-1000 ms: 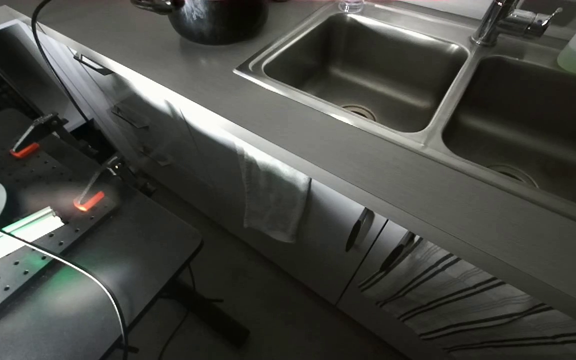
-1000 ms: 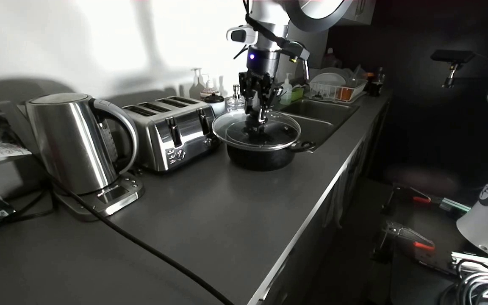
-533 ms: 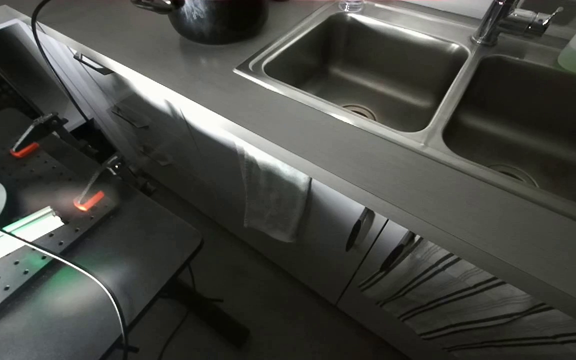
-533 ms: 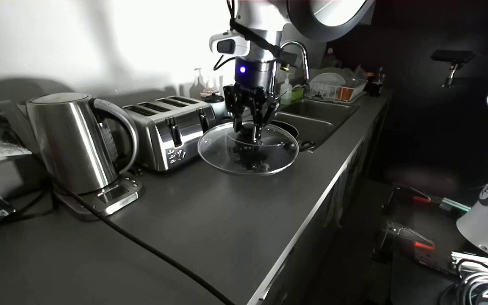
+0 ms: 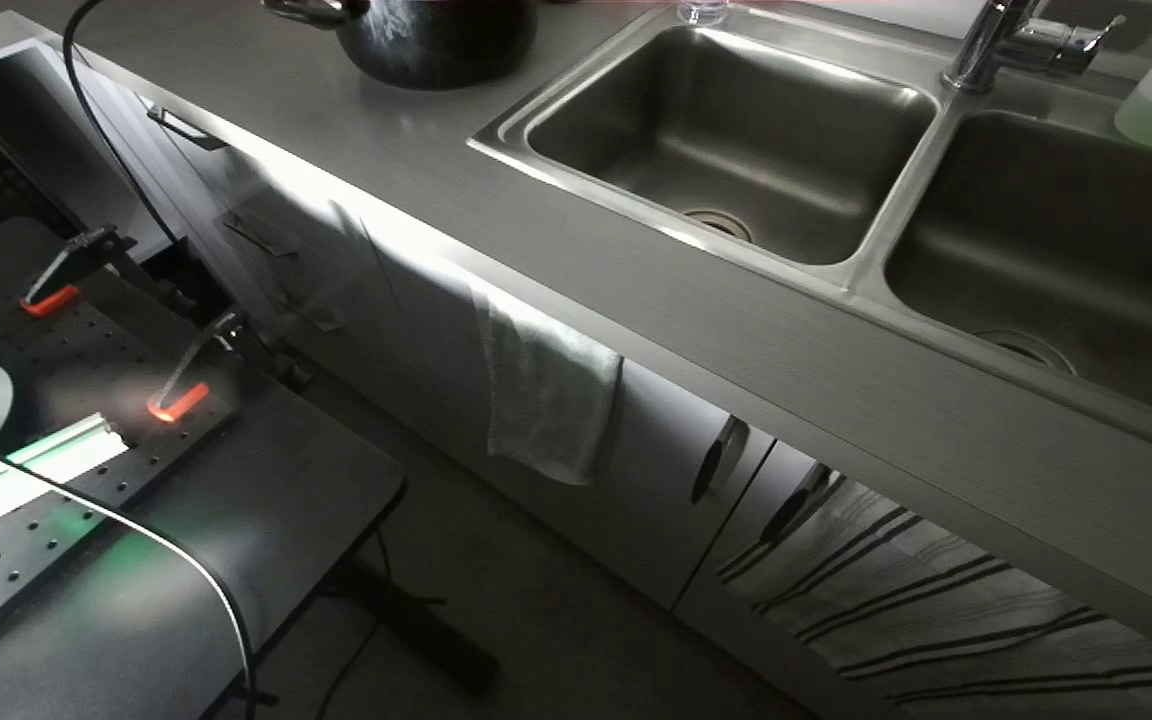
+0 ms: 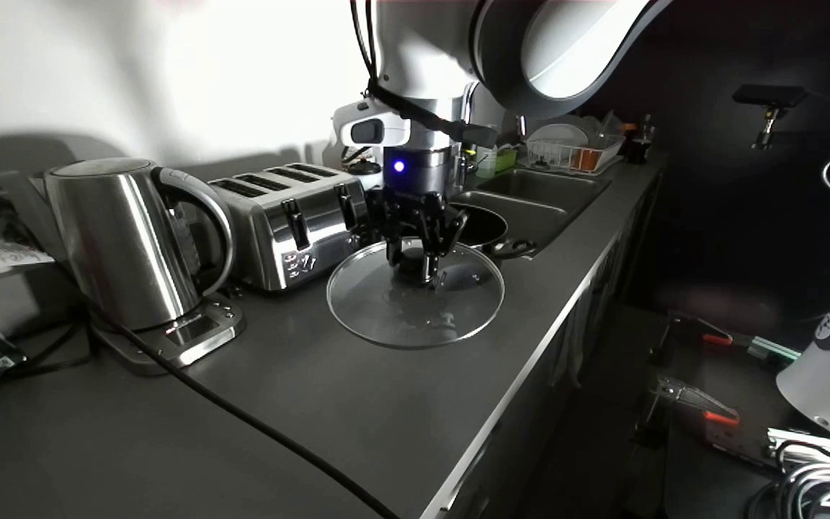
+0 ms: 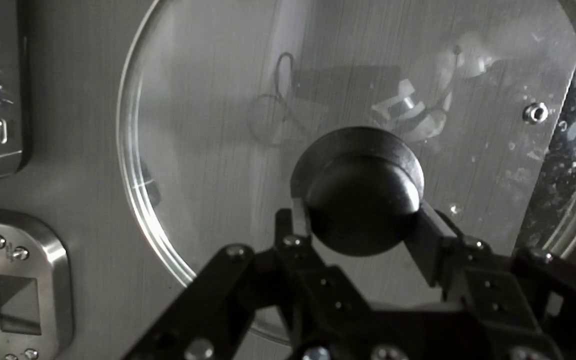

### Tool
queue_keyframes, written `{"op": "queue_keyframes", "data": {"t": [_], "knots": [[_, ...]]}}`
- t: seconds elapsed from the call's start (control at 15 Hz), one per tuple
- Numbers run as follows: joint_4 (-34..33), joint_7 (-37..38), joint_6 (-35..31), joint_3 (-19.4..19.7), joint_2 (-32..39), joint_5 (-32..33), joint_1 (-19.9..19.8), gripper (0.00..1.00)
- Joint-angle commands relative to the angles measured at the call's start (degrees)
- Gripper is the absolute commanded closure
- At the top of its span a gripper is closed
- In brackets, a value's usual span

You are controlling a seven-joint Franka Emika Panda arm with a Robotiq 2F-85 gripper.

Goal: Remove the lid from the pot

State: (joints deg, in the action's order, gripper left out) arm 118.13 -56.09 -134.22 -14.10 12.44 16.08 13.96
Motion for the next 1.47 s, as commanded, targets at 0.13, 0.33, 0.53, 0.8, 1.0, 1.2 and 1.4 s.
{"op": "queue_keyframes", "data": {"t": [0.13,0.33,0.53,0.8,1.0,1.2,1.4], "knots": [[-3.85,1.43,1.6,-0.4,3.68,2.63,1.27,0.75],[-4.5,1.22,1.8,-0.23,6.01,1.96,0.96,0.75],[-5.04,0.63,2.09,-0.25,8.52,0.36,0.01,0.75],[-5.7,0.31,2.59,-0.55,11.07,-1.56,-1.28,0.75],[-5.95,0.35,2.73,-0.63,12.23,-2.43,-1.88,0.75],[-6.25,0.49,2.89,-0.52,12.56,-2.5,-2.03,0.75],[-6.19,0.63,3.02,-0.45,12.55,-2.27,-1.97,0.65]]}}
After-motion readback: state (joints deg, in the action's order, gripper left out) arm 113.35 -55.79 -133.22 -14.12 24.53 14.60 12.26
